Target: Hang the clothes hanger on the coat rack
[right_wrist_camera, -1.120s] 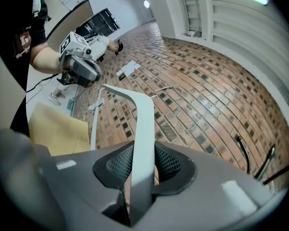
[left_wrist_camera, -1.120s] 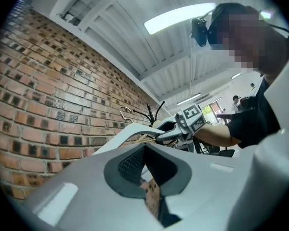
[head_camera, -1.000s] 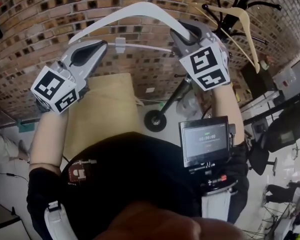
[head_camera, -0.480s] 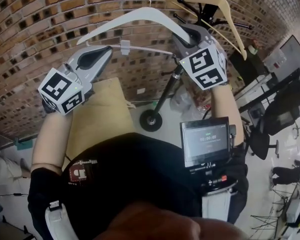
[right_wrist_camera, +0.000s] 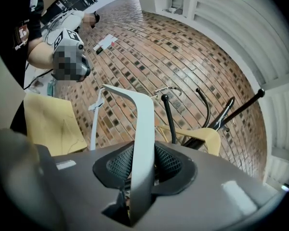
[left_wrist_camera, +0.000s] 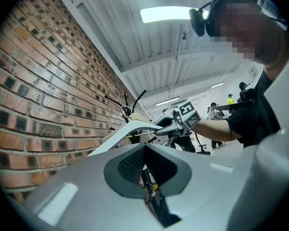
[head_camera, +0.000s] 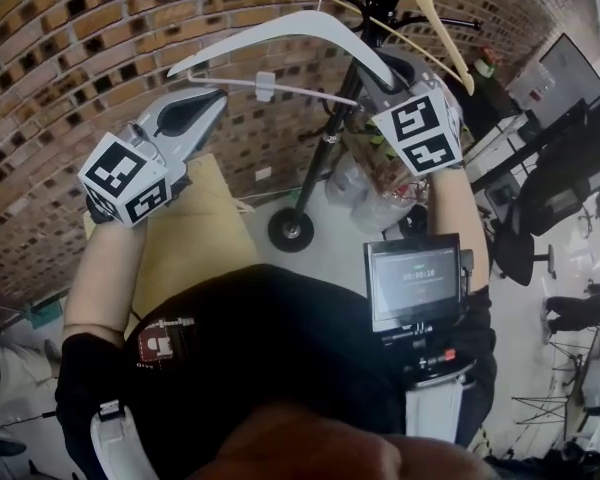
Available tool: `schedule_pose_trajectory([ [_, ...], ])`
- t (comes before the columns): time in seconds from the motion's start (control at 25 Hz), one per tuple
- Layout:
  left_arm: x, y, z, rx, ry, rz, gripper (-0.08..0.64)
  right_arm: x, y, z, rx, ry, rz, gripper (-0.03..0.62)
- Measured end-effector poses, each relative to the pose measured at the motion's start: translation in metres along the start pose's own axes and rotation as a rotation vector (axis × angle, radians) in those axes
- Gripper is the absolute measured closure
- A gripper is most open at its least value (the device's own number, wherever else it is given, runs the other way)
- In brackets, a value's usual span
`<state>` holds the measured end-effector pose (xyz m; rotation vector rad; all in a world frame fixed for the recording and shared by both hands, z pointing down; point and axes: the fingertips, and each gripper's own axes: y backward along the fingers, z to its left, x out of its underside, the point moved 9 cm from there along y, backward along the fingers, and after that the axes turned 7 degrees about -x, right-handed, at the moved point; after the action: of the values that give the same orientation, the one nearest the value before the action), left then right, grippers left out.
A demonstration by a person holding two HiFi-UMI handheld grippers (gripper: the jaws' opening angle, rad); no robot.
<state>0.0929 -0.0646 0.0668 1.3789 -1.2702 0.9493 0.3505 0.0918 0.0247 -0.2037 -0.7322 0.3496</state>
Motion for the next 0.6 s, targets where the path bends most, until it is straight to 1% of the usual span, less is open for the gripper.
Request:
schedule_pose_trajectory([
  [0.16, 0.008, -0.017, -0.006, 0.038, 0.021, 0.000, 0.565, 0.012, 0.003, -0.003, 0.009, -0.006, 0.016, 0.465],
  [0.32, 0.012, -0.028, -0.010, 0.060, 0.033, -0.001, 0.565, 0.009, 0.001, -0.004, -0.003, 0.002, 0.010, 0.465],
  [0.6, 0.017, -0.030, -0.010, 0.052, 0.035, 0.001, 0.565, 0.007, -0.011, -0.003, -0.020, 0.005, 0.018, 0.465],
])
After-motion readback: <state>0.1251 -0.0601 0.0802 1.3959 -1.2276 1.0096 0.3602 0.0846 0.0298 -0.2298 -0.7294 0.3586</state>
